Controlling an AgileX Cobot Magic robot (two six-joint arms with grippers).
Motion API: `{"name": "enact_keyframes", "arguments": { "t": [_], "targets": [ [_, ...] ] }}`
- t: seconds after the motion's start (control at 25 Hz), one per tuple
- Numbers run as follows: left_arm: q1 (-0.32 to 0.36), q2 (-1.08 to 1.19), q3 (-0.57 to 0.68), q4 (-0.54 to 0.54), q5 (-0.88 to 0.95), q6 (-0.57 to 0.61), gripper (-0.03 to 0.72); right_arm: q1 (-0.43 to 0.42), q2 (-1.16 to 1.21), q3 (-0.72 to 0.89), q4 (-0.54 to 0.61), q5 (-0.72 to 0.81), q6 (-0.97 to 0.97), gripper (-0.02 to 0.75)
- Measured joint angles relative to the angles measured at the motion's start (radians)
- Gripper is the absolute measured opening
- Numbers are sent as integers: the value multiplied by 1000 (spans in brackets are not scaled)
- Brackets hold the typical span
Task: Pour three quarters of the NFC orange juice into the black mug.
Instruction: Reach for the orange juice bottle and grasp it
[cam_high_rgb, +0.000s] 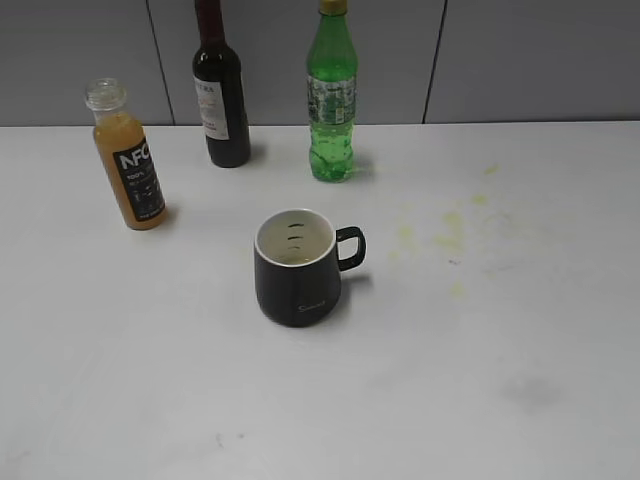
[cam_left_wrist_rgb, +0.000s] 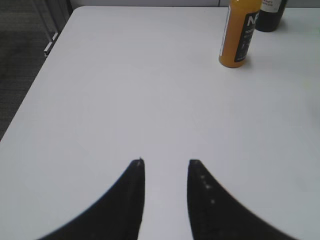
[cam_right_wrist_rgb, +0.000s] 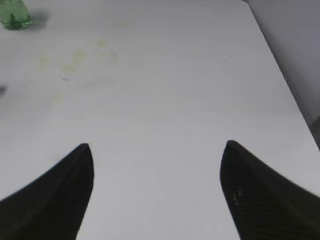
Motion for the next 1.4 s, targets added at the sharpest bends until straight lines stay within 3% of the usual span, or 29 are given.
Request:
{"name": "enact_keyframes", "arguments": {
  "t": [0.28, 1.4],
  "targets": [
    [0, 0, 0, 2, 0, 0, 236, -29, -26, 32, 55, -7, -66, 596],
    [0, 0, 0, 2, 0, 0, 236, -29, -26, 32, 59, -11, -75, 594]
  ]
}}
